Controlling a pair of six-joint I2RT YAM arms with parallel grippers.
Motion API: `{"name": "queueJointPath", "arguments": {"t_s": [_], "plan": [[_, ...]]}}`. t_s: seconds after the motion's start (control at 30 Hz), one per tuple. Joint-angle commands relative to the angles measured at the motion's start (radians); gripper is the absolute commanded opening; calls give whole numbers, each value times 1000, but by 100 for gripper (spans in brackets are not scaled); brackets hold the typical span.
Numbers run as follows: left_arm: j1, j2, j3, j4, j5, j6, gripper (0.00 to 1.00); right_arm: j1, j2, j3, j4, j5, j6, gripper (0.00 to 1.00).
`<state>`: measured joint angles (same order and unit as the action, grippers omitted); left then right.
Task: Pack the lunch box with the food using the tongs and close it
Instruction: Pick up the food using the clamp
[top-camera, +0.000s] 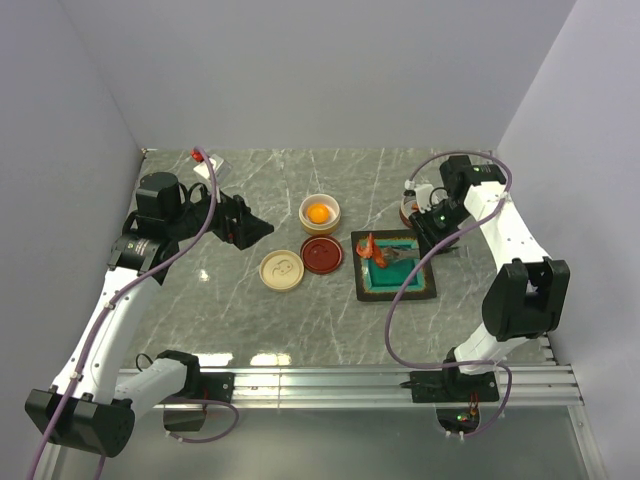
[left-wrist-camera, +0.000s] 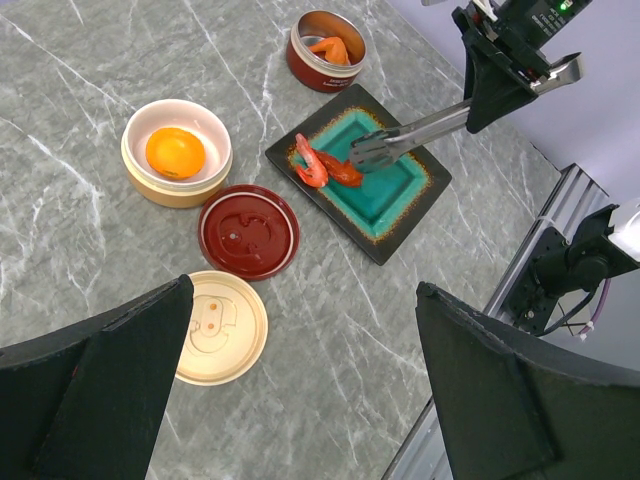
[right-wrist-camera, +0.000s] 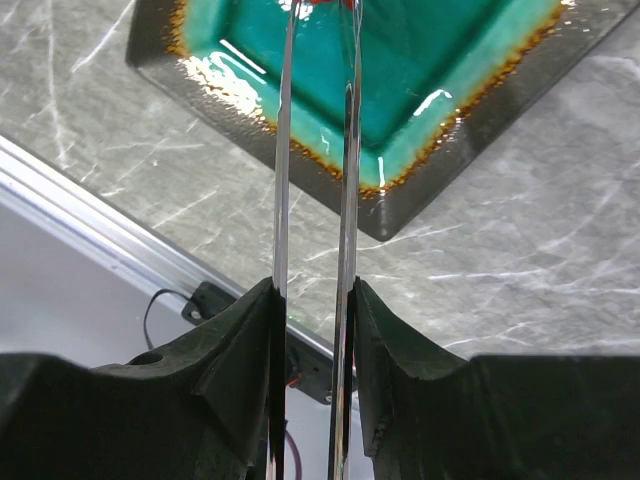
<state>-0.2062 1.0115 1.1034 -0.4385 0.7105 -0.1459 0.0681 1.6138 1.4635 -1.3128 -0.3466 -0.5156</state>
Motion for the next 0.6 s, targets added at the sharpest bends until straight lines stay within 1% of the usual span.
{"name": "queueJointPath", "arguments": {"t_s": [0.0, 0.13, 0.17, 0.27, 0.57], "plan": [[5, -13, 15, 9, 20, 8, 99, -4, -32, 3, -57, -46, -17, 42], [4, -14, 12, 14, 21, 8, 99, -5, -87, 0, -19, -23, -26, 45], [5, -13, 10, 15, 23, 8, 99, -4, -94, 1, -10, -20, -20, 47], [5, -8, 10, 20, 26, 3, 99, 9, -107, -3, 13, -12, -9, 50], [4, -7, 9, 23, 24, 0, 100, 70, -101, -48, 81, 40, 11, 54]]}}
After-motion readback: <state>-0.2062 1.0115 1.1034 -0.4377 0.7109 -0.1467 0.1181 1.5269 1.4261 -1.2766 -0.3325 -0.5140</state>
